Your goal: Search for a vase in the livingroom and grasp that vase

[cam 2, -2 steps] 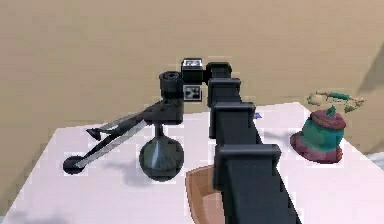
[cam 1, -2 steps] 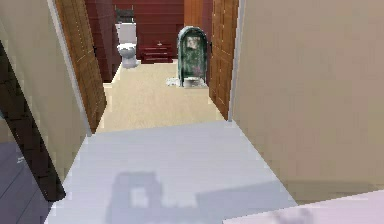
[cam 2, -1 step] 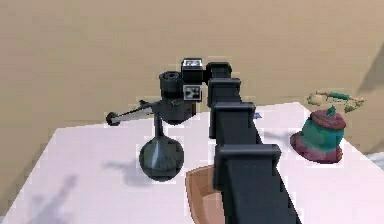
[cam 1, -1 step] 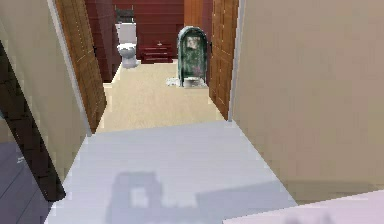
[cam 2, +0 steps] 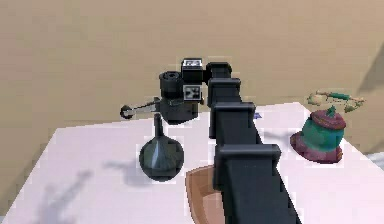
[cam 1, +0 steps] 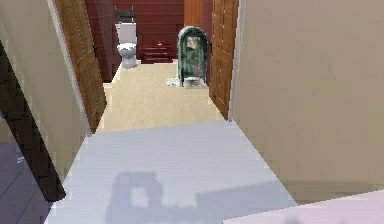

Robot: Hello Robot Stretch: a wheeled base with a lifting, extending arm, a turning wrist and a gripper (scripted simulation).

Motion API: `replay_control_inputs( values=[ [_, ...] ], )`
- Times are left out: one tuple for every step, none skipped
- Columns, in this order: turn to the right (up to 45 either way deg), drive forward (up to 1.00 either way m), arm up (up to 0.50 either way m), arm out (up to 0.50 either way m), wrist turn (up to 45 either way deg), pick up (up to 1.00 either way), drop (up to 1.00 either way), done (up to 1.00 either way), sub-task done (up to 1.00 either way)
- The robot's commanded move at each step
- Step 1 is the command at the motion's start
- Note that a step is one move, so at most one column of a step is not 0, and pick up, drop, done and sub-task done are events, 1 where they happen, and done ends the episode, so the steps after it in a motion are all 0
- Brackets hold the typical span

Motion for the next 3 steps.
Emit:
replay_control_inputs(
  values=[
    [0.0, 0.00, -0.28, 0.00, 0.0, 0.00, 0.00, 0.00, 0.00],
    [0.0, 0.00, 0.00, 0.00, 0.0, 1.00, 0.00, 0.00, 0.00],
    [0.0, 0.00, 0.10, 0.00, 0.0, 0.00, 0.00, 0.00, 0.00]
  ],
)
